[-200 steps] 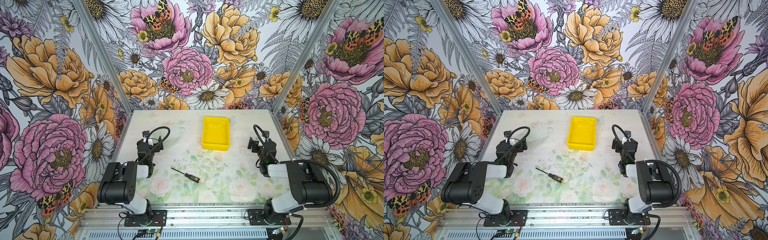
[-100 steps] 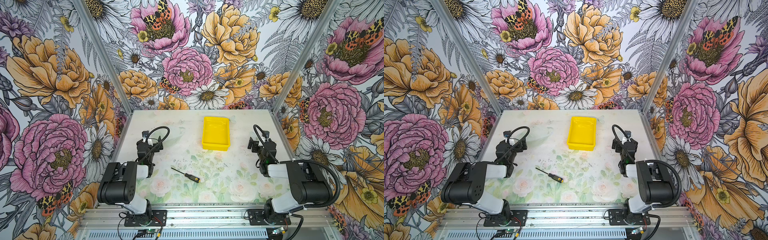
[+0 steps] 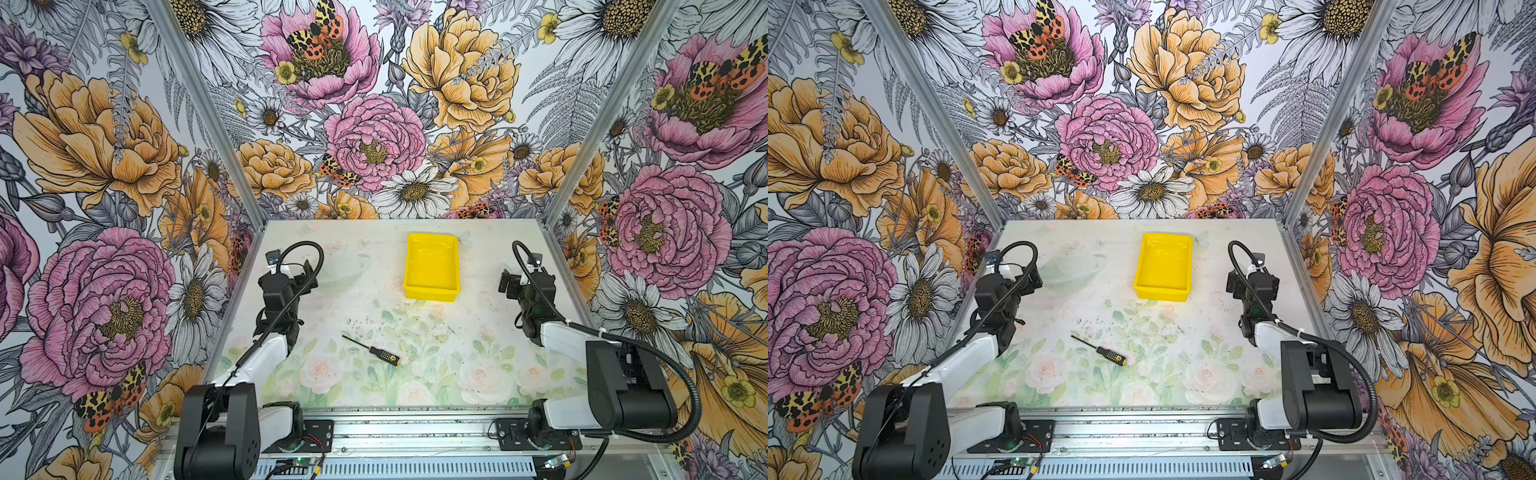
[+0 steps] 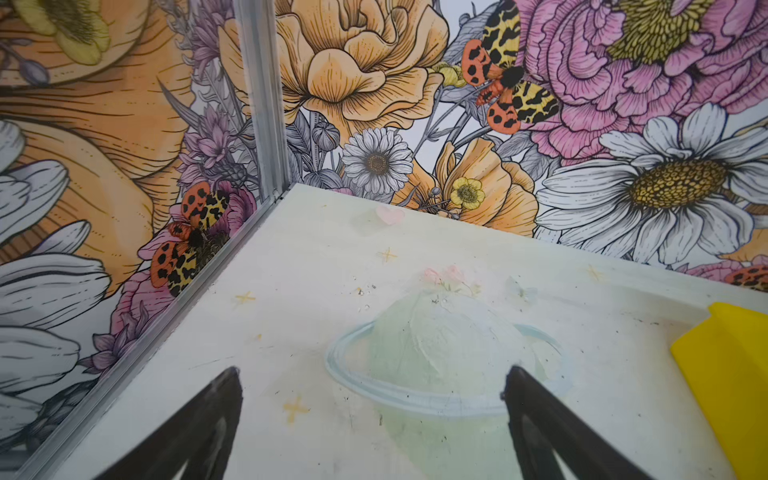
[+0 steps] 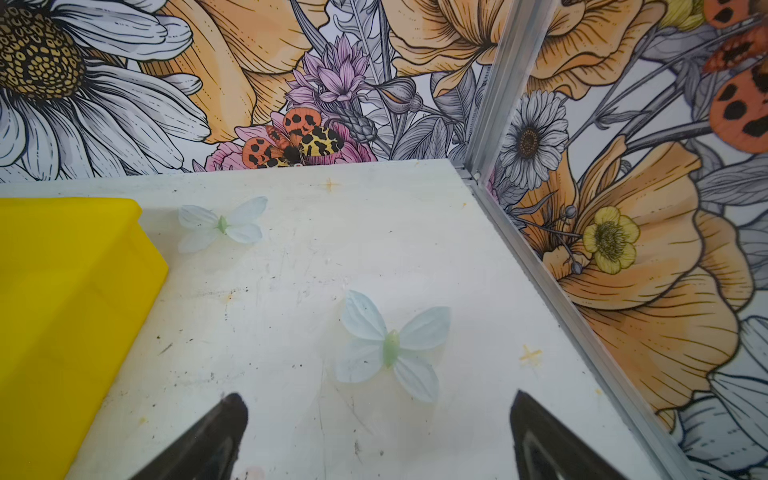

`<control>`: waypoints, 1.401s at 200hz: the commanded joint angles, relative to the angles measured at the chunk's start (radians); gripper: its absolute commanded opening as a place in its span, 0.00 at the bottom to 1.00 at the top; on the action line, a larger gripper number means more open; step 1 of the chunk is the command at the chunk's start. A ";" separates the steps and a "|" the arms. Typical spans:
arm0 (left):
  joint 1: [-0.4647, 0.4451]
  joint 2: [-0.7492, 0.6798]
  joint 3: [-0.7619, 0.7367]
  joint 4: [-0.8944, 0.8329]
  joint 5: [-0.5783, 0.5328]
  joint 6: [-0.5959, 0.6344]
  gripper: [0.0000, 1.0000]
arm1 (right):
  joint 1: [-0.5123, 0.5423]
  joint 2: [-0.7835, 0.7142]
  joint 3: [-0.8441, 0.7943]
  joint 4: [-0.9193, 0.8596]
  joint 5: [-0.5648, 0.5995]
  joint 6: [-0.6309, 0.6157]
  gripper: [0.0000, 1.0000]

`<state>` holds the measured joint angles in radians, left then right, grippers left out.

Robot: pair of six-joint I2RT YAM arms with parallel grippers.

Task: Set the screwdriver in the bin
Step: 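Reach the left gripper toward the screwdriver handle while the right arm lifts slightly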

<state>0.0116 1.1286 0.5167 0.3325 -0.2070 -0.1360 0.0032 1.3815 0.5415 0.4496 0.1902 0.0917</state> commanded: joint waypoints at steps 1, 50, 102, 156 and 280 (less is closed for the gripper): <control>-0.014 -0.075 0.064 -0.294 -0.088 -0.130 0.99 | 0.040 -0.063 0.037 -0.250 0.041 -0.029 0.99; -0.152 -0.084 0.241 -0.717 -0.112 -0.320 0.99 | 0.151 -0.204 0.102 -0.536 0.167 0.114 0.99; -0.331 -0.023 0.321 -0.850 -0.064 -0.539 0.99 | 0.264 -0.296 0.145 -0.710 0.178 0.081 0.99; -0.540 0.145 0.391 -0.961 -0.063 -0.750 0.99 | 0.289 -0.365 0.188 -0.773 0.046 0.041 0.99; -0.819 0.376 0.441 -1.167 0.024 -0.918 0.99 | 0.349 -0.351 0.216 -0.800 -0.151 -0.070 0.99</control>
<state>-0.7830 1.4902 0.9428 -0.7765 -0.2157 -1.0096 0.3363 1.0657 0.7341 -0.3515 0.0986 0.0673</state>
